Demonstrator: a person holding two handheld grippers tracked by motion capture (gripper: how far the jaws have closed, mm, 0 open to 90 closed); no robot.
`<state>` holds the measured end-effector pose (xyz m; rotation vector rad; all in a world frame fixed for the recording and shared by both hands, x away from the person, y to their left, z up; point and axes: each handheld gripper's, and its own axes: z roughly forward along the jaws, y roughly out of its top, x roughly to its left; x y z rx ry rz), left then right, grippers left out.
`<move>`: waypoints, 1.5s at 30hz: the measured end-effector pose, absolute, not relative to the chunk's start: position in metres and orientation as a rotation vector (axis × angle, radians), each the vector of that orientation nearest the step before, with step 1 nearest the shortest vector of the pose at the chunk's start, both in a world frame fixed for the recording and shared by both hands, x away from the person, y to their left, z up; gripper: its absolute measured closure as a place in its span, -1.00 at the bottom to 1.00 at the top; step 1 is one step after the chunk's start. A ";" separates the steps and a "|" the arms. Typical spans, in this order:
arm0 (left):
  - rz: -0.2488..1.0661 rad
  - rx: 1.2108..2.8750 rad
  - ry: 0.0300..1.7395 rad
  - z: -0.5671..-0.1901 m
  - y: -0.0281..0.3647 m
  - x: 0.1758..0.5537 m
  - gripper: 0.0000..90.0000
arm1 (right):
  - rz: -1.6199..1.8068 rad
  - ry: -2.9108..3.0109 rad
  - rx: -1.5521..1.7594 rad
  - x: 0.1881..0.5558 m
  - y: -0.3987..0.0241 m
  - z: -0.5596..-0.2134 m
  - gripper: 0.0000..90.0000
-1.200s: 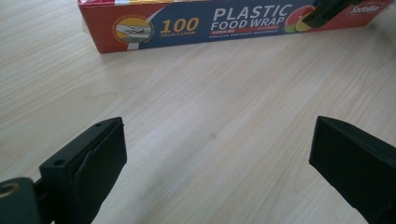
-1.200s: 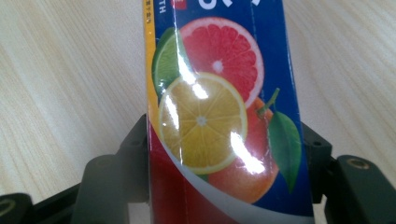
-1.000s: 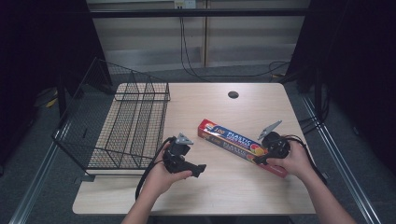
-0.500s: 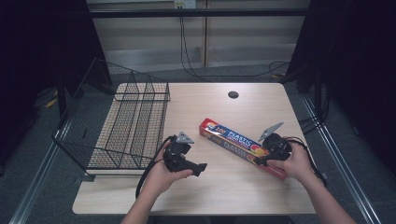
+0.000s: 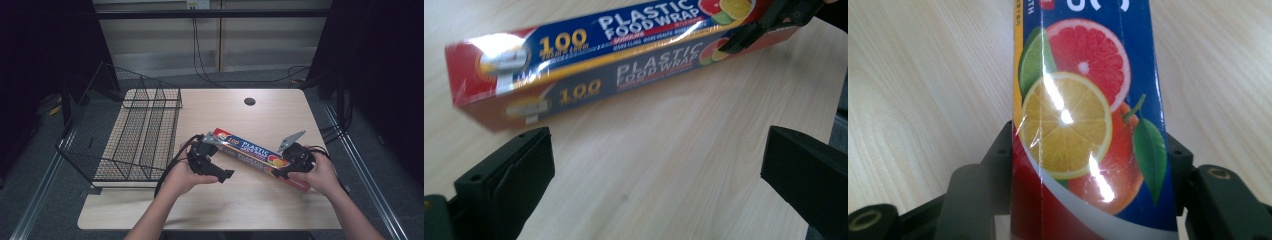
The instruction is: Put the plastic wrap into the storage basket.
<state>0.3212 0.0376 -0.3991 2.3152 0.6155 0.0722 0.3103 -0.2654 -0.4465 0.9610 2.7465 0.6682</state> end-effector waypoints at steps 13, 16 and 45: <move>0.120 2.499 0.273 -0.361 -0.014 0.357 -0.80 | 0.727 2.777 0.822 0.301 -0.256 -0.430 -0.04; 0.144 2.544 0.224 -0.363 -0.022 0.358 -0.78 | 0.747 2.784 0.778 0.300 -0.256 -0.427 -0.04; -0.026 2.824 -0.111 -0.403 -0.066 0.357 -0.25 | 0.713 2.841 0.502 0.294 -0.245 -0.405 -0.06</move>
